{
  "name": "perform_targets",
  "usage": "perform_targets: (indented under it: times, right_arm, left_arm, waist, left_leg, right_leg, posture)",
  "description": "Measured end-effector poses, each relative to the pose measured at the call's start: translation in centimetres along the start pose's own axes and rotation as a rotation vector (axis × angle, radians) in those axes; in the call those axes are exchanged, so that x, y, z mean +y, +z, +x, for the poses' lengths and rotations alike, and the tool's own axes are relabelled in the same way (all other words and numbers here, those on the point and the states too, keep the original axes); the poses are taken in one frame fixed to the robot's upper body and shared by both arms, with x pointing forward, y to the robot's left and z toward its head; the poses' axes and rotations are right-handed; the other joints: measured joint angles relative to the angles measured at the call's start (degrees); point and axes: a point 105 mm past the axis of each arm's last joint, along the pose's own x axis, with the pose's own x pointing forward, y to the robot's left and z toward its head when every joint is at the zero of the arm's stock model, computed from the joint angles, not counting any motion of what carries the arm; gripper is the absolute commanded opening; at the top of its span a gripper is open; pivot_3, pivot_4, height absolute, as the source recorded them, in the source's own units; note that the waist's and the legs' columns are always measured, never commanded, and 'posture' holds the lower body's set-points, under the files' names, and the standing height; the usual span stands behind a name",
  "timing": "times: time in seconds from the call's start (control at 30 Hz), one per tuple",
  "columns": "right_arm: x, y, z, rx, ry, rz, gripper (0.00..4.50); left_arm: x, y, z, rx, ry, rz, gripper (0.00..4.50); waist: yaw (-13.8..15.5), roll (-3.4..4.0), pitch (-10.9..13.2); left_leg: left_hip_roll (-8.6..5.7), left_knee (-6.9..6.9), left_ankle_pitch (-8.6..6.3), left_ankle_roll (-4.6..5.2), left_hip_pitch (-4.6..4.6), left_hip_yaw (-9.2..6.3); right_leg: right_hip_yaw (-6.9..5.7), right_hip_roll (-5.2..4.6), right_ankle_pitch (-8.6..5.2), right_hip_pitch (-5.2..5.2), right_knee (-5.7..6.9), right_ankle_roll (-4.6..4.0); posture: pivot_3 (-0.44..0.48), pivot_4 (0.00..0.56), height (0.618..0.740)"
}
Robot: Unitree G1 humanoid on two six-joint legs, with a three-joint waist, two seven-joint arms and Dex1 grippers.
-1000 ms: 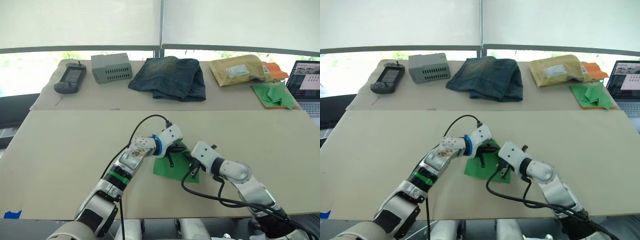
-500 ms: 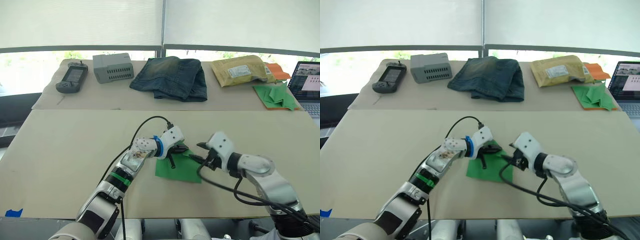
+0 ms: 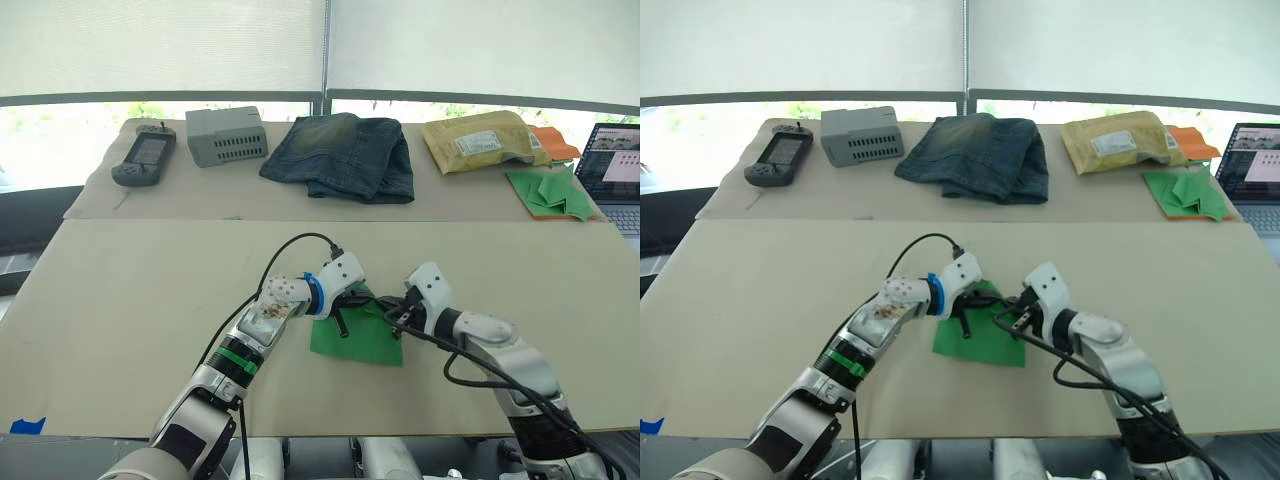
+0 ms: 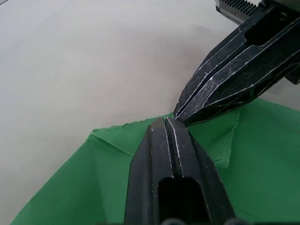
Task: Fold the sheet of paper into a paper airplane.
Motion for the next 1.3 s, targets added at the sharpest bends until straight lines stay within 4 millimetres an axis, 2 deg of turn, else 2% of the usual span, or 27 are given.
perform_targets:
  times: [0.3, 0.47, 0.53, 0.7, 0.77, 0.93, 1.2, 1.3]
  right_arm:
    - [0.2, -2.5, -3.9, 0.024, -0.053, 0.061, 0.04]
    - [0.2, -2.7, -5.0, 0.007, -0.073, 0.107, 0.04]
    - [0.0, -2.3, -4.9, -0.007, -0.078, 0.124, 0.04]
    - [-1.3, 2.4, -4.0, -0.136, -0.103, 0.047, 0.04]
    - [-0.9, 3.0, -3.2, -0.136, -0.09, 0.018, 0.04]
    - [0.6, -0.2, -0.9, 0.015, -0.053, -0.027, 0.04]
    - [1.2, -0.4, -0.5, 0.007, -0.069, -0.046, 0.04]
    - [1.4, -0.4, -0.4, 0.003, -0.072, -0.051, 0.04]
  left_arm:
    - [0.0, -0.2, -0.1, 0.003, -0.015, 0.003, 0.0]
    - [0.0, -0.1, -0.1, 0.0, -0.021, 0.001, 0.0]
    - [0.1, -0.1, -0.2, 0.0, -0.024, 0.001, 0.0]
    - [0.0, 0.0, 0.0, -0.002, -0.031, 0.001, 0.0]
    - [-0.1, 0.1, 0.1, -0.004, -0.035, 0.0, 0.0]
    - [-0.1, 0.2, 0.1, -0.006, -0.034, -0.002, 0.0]
    - [-0.1, 0.5, 0.9, -0.016, -0.02, -0.012, 0.0]
    - [0.4, 0.6, 1.3, 0.01, 0.004, 0.02, 0.0]
  waist:
    - [0.3, -0.03, -0.1]
    - [0.3, -0.03, -0.1]
    - [0.3, -0.03, -0.1]
    - [0.1, -0.02, -0.1]
    - [0.1, -0.03, -0.1]
    - [0.2, -0.02, -0.1]
    - [0.2, -0.03, -0.1]
    - [0.2, -0.04, -0.1]
  left_leg:
    - [0.0, 0.01, 0.0, 0.0, 0.03, 0.0]
    - [0.0, 0.01, 0.0, 0.0, 0.02, 0.0]
    - [0.0, 0.01, 0.0, 0.0, 0.0, 0.0]
    - [0.0, -0.01, 0.0, 0.0, -0.02, -0.01]
    - [0.0, -0.02, 0.0, 0.0, -0.05, -0.02]
    - [-0.04, 0.01, 0.0, 0.0, -0.09, 0.02]
    - [-0.02, 0.02, 0.0, 0.0, -0.02, 0.01]
    - [-0.03, 0.03, 0.0, 0.0, 0.03, 0.01]
  right_leg:
    - [-0.01, -0.01, -0.01, 0.09, -0.03, 0.01]
    - [0.0, -0.01, -0.01, 0.07, -0.03, 0.01]
    - [0.0, -0.01, -0.01, 0.05, -0.02, 0.01]
    - [-0.01, 0.01, -0.01, 0.0, -0.02, 0.0]
    - [-0.04, 0.02, -0.02, -0.01, -0.03, -0.01]
    - [0.01, -0.05, -0.01, -0.04, -0.07, 0.0]
    - [0.0, -0.01, 0.0, 0.03, -0.03, 0.01]
    - [0.0, -0.02, 0.0, 0.09, -0.03, 0.02]
  posture:
    - [0.0, 0.15, 0.728]
    - [0.0, 0.15, 0.728]
    - [0.0, 0.15, 0.728]
    - [0.0, 0.15, 0.728]
    - [0.0, 0.15, 0.728]
    - [0.0, 0.15, 0.728]
    - [0.0, 0.15, 0.728]
    - [0.0, 0.15, 0.728]
